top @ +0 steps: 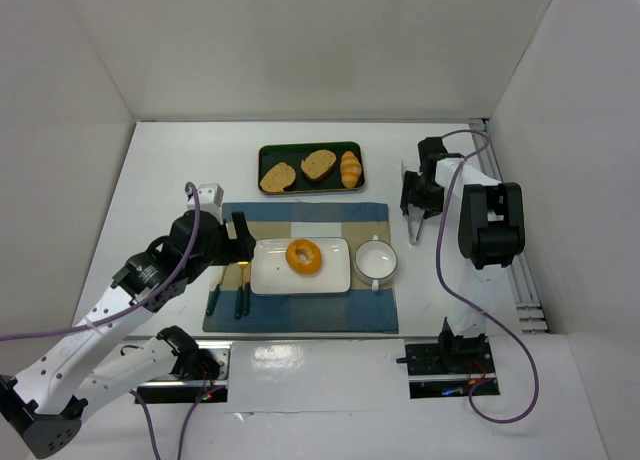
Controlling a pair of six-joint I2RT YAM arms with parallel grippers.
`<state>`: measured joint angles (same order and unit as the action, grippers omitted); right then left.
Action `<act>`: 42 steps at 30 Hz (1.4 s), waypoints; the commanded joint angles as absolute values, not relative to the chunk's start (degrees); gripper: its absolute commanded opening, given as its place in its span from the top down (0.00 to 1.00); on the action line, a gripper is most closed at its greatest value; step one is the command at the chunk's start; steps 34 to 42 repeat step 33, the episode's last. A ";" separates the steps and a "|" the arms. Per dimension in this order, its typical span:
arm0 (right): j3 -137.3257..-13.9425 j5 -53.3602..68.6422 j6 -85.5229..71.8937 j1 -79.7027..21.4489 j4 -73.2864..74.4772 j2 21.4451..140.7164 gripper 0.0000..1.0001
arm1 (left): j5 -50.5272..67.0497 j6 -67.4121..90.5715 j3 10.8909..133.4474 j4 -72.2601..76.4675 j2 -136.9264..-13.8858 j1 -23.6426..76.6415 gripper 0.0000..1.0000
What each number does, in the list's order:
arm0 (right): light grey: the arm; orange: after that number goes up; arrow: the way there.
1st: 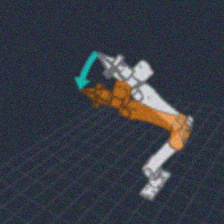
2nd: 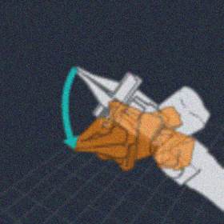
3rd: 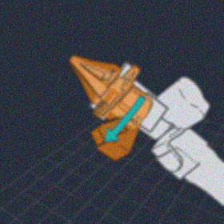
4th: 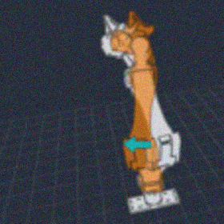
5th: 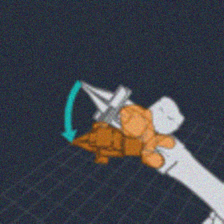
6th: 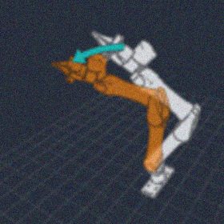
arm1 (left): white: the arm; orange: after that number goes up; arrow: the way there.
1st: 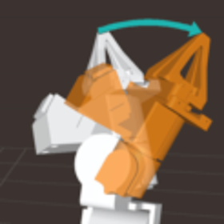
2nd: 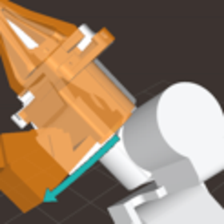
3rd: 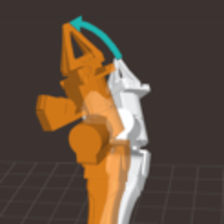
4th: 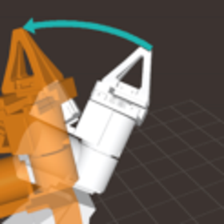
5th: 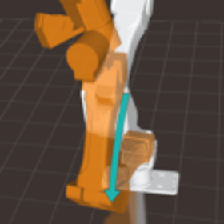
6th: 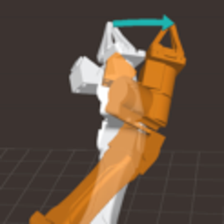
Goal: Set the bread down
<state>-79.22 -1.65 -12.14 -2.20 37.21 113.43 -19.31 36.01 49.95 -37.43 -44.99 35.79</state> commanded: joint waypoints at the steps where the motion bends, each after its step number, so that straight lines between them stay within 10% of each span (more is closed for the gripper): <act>1: -81.47 -2.90 -11.78 -1.85 39.37 113.73 0.29 | -20.21 35.77 52.12 -37.09 -43.77 35.95 0.04; 10: -80.86 -3.60 -11.78 -1.85 39.99 112.42 0.01 | -19.69 35.77 52.12 -37.09 -43.24 35.95 0.04; 42: -98.45 -30.22 -18.37 -23.98 47.64 96.25 0.00 | -20.30 35.24 55.20 -38.85 -46.22 35.95 0.04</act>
